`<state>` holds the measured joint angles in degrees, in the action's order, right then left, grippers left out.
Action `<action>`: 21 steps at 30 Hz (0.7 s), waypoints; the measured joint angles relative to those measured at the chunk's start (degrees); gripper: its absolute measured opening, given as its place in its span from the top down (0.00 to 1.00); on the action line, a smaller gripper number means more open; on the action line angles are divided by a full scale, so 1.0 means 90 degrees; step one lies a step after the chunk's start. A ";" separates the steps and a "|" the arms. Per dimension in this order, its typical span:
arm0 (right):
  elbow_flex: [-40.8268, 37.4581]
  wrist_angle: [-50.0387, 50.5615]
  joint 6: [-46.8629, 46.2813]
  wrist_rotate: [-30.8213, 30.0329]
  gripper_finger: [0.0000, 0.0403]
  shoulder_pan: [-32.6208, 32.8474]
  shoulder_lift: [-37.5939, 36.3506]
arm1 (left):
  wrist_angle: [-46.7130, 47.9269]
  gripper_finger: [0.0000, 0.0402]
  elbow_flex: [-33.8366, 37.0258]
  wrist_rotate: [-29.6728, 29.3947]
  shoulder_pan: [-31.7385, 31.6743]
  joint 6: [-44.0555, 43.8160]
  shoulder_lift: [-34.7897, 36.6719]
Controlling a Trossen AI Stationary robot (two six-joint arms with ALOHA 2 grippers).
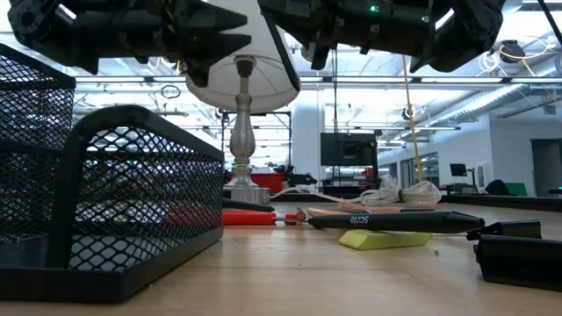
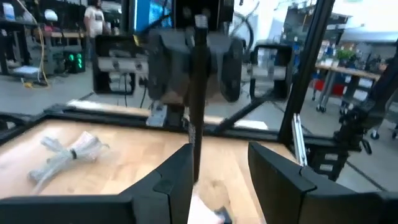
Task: Pick and place office supplies into organizer
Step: Put the black pen into the black desk organizer
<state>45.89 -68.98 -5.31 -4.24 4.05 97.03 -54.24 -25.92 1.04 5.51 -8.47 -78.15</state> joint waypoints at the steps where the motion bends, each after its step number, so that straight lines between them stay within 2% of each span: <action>1: 0.0000 -0.0002 -0.0010 -0.0002 0.93 0.0000 0.0000 | 0.0024 0.61 -0.0075 0.0000 0.0026 0.0002 -0.0103; 7: 0.0000 0.0035 -0.0022 -0.0008 0.94 0.0000 0.0000 | 0.0092 0.61 -0.0695 0.0000 0.0124 0.0047 -0.0859; 21: 0.0002 0.0131 -0.0223 -0.0010 0.93 0.0007 0.0002 | 0.0044 0.61 -0.0941 -0.0089 0.0126 0.0269 -0.0877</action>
<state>45.91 -67.80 -7.31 -4.33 4.12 97.06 -53.84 -34.39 0.24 6.64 -6.04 -86.04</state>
